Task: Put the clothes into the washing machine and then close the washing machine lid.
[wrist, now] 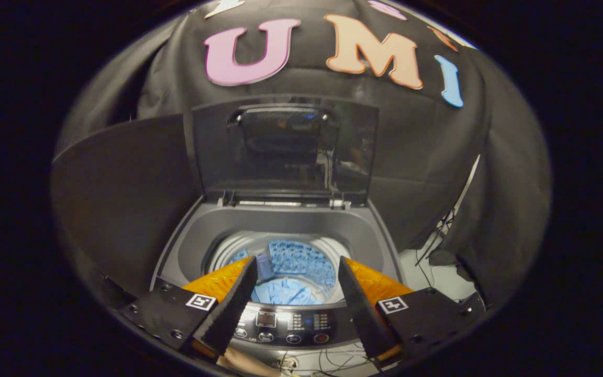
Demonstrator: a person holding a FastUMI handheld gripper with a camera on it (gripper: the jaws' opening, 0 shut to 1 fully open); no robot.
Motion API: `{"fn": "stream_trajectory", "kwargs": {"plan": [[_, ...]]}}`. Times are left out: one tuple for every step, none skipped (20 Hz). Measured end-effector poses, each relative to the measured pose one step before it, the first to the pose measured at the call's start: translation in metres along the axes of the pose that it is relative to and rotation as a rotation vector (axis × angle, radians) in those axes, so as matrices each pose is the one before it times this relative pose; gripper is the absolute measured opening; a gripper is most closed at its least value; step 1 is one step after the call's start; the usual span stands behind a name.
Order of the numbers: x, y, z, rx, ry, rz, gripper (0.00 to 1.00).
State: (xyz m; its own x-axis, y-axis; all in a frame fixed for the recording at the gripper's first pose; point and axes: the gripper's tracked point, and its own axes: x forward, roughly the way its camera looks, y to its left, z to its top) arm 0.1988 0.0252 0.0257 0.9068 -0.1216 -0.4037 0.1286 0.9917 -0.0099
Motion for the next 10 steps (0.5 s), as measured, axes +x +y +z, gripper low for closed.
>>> {"fn": "stream_trajectory", "kwargs": {"plan": [[-0.00631,-0.00602,0.00876,0.02259,-0.05358,-0.00185,0.97],[-0.00817,-0.00707,0.00886,0.01894,-0.05456,-0.00206,0.96],[-0.00813,-0.00765,0.00907,0.01314,-0.05386,-0.00315,0.96],[-0.00928,-0.00782,0.00926,0.00715,-0.04998,-0.00219,0.96],[-0.00877,-0.00657,0.00960,0.00362,-0.04881,-0.00213,0.96],[-0.00871,-0.00650,0.00913,0.00284,-0.05012,-0.00129,0.96],[-0.00760,-0.00278,0.00871,0.00340,-0.04909,0.00843,0.96],[-0.00828,-0.00120,0.01045,0.00227,-0.04957,0.01362,0.95],[-0.00500,-0.00176,0.01084,-0.00278,-0.05040,0.01162,0.95],[-0.00703,-0.00355,0.01069,-0.00126,-0.05464,0.01071,0.95]]}}
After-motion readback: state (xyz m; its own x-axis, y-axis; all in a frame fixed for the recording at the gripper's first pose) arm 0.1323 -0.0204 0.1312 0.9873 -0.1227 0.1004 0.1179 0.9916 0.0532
